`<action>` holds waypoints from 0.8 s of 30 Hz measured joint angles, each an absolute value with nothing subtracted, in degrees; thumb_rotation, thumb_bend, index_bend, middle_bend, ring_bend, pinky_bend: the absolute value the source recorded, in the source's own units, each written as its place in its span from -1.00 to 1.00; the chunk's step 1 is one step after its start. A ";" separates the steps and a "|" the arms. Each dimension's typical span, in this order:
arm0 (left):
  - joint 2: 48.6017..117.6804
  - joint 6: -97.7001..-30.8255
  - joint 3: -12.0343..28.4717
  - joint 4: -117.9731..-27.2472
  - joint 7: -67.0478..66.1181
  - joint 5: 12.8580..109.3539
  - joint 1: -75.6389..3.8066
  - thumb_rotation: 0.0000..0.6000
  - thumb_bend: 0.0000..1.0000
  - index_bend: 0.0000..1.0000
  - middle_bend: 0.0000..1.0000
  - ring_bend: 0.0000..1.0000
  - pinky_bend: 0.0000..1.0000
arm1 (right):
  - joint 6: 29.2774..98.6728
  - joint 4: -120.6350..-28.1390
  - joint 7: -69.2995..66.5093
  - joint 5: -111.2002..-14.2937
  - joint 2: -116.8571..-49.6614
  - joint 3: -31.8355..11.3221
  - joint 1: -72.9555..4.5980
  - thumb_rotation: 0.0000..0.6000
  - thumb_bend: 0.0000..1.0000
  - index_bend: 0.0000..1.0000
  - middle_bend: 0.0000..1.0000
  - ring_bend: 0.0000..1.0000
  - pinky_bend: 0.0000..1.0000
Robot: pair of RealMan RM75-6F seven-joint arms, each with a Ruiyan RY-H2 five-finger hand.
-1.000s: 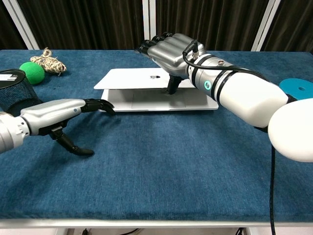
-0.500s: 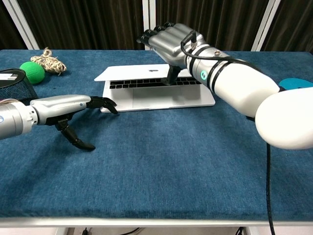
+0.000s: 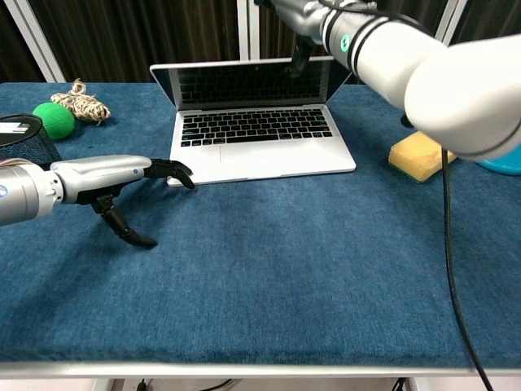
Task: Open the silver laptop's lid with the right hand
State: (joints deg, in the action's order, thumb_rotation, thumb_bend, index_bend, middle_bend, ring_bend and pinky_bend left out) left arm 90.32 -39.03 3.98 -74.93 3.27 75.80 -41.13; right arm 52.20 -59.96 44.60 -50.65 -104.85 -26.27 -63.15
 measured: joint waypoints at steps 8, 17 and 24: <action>89.34 -39.26 3.72 -76.82 1.30 74.54 -41.48 1.00 -0.64 -0.69 -0.79 -1.00 -0.94 | 48.67 -51.69 43.78 -45.74 -104.63 -29.35 -67.68 1.00 -0.40 -1.00 -0.99 -1.00 -1.00; 88.14 -39.45 3.69 -78.99 -1.09 72.65 -42.04 1.00 -0.64 -0.69 -0.79 -1.00 -0.94 | 43.53 -38.93 42.14 -40.82 -105.84 -32.21 -73.62 1.00 -0.40 -1.00 -0.99 -1.00 -1.00; 87.53 -39.53 3.52 -80.06 -1.94 71.64 -42.29 1.00 -0.64 -0.69 -0.79 -1.00 -0.94 | 38.12 -26.79 40.47 -38.43 -108.21 -33.47 -78.32 1.00 -0.40 -1.00 -0.98 -1.00 -1.00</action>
